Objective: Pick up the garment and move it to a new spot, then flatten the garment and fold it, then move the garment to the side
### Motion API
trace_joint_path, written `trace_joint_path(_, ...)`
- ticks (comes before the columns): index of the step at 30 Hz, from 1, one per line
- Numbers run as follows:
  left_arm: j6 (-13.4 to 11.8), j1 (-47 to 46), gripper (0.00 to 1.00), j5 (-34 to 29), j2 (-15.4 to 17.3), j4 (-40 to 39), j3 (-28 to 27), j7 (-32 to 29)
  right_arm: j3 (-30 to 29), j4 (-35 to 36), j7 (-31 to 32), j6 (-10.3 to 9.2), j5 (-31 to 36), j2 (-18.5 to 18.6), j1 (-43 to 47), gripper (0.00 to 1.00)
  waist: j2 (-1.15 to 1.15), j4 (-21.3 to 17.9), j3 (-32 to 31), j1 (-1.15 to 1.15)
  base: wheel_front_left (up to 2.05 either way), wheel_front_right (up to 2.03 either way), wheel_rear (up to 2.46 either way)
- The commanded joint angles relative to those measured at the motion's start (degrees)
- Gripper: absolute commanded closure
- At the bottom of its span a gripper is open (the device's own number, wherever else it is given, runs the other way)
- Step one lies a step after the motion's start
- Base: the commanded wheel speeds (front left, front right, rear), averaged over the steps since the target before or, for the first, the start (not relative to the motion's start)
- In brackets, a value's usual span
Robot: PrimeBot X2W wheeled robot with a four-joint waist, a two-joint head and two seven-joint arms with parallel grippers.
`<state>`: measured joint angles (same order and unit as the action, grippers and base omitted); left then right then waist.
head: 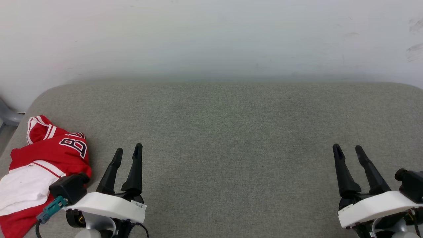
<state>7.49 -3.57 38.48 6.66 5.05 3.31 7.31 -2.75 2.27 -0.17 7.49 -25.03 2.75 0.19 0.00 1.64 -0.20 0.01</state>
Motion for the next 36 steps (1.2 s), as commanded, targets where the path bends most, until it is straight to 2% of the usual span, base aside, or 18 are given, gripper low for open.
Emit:
trace_joint_path(1, -0.01, -0.52, 0.00, -1.94, 0.06, -0.43, -0.18, 0.65, -0.40, 1.38, 0.35, 0.00, 2.61, 0.20, 0.26, 0.00, 0.00, 0.00, 0.02, -0.01, 0.00, 0.00, 0.00)
trace_joint_path(16, -0.53, -0.55, 0.00, -14.14, 0.59, 0.10, -0.60, 2.82, -2.64, 4.40, 3.75, 0.00, 12.83, 0.21, 1.91, 0.00, 0.00, 0.13, 0.10, -0.01, 0.00, 0.00, 0.00)
trace_joint_path(36, -0.39, -0.62, 0.00, -23.71, 0.16, 1.15, -0.44, 5.36, -4.11, 7.26, 4.69, -0.01, 20.91, 0.21, 3.79, 0.00, 0.00, 0.26, 0.08, -0.01, 0.00, 0.00, 0.00)
